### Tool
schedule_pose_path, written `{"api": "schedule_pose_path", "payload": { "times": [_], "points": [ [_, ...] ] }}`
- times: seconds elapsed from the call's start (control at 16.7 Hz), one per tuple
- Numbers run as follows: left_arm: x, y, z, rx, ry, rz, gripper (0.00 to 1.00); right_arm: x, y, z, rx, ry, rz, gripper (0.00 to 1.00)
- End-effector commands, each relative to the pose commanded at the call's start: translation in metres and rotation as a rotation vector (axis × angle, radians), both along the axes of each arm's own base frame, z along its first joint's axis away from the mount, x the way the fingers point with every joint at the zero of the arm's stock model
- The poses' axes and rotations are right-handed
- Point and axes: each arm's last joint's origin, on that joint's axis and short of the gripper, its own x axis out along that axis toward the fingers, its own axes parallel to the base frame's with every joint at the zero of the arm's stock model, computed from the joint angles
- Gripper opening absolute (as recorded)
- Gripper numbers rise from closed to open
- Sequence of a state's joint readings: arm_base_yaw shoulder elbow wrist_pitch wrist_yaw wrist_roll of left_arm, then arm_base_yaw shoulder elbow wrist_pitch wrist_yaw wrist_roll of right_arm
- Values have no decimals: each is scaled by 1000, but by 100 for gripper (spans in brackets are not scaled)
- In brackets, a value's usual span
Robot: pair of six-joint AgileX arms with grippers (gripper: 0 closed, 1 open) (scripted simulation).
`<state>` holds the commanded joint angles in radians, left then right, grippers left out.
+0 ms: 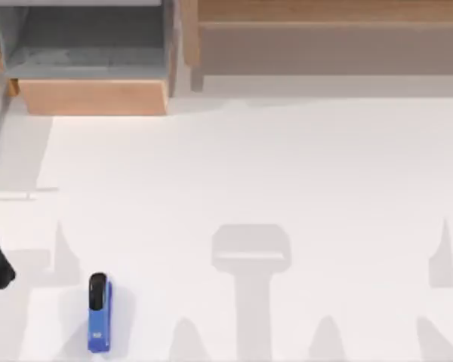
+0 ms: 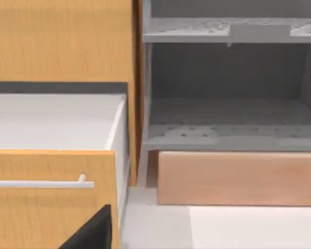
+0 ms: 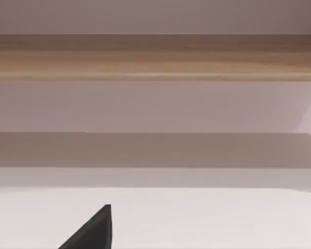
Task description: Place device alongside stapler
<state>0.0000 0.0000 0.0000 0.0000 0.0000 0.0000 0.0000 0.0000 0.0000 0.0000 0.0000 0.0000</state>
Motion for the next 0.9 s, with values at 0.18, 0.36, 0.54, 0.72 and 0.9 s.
{"api": "schedule_pose_path", "payload": {
  "times": [0.18, 0.36, 0.54, 0.72, 0.9],
  "points": [
    [0, 0, 2, 3, 2, 2, 100, 0, 0, 0, 0, 0, 0, 100],
    [-1, 2, 21, 30, 22, 22, 100, 0, 0, 0, 0, 0, 0, 100],
    [0, 7, 62, 80, 59, 68, 100, 0, 0, 0, 0, 0, 0, 100],
    [5, 13, 123, 142, 109, 127, 100, 0, 0, 0, 0, 0, 0, 100],
    [24, 23, 179, 202, 210, 176, 100, 0, 0, 0, 0, 0, 0, 100]
  ]
}}
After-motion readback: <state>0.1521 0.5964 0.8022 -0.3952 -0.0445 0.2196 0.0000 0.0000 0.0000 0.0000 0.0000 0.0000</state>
